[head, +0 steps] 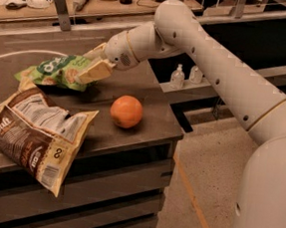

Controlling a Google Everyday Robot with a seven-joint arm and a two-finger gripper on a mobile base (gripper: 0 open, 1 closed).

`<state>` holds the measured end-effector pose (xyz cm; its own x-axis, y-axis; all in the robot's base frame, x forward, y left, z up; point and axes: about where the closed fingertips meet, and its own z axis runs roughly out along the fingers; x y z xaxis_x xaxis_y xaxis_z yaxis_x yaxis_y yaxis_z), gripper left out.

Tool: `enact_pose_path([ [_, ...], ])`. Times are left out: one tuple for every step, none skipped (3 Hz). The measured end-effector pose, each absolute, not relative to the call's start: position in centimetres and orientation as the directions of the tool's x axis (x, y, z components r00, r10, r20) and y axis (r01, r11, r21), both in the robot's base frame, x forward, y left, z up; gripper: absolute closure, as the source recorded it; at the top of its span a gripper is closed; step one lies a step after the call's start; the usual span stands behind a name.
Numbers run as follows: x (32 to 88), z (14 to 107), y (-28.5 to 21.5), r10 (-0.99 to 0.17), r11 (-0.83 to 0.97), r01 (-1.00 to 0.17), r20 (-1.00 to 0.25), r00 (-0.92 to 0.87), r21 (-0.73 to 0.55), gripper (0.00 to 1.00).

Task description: Move green rice chip bag near brown chip bag

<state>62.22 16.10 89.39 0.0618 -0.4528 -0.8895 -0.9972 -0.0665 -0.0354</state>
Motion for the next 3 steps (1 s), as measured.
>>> enact_pose_path([
  [62.2,89.1,16.2,-0.446,-0.073,-0.997,-0.893,0.059,-0.029,0.00],
  [63.0,89.7,15.2,-0.454,-0.053,-0.997,-0.888,0.070,-0.051,0.00],
  [64.7,90.9,12.6,-0.450,0.002,-0.998,-0.891,0.050,-0.057,0.00],
])
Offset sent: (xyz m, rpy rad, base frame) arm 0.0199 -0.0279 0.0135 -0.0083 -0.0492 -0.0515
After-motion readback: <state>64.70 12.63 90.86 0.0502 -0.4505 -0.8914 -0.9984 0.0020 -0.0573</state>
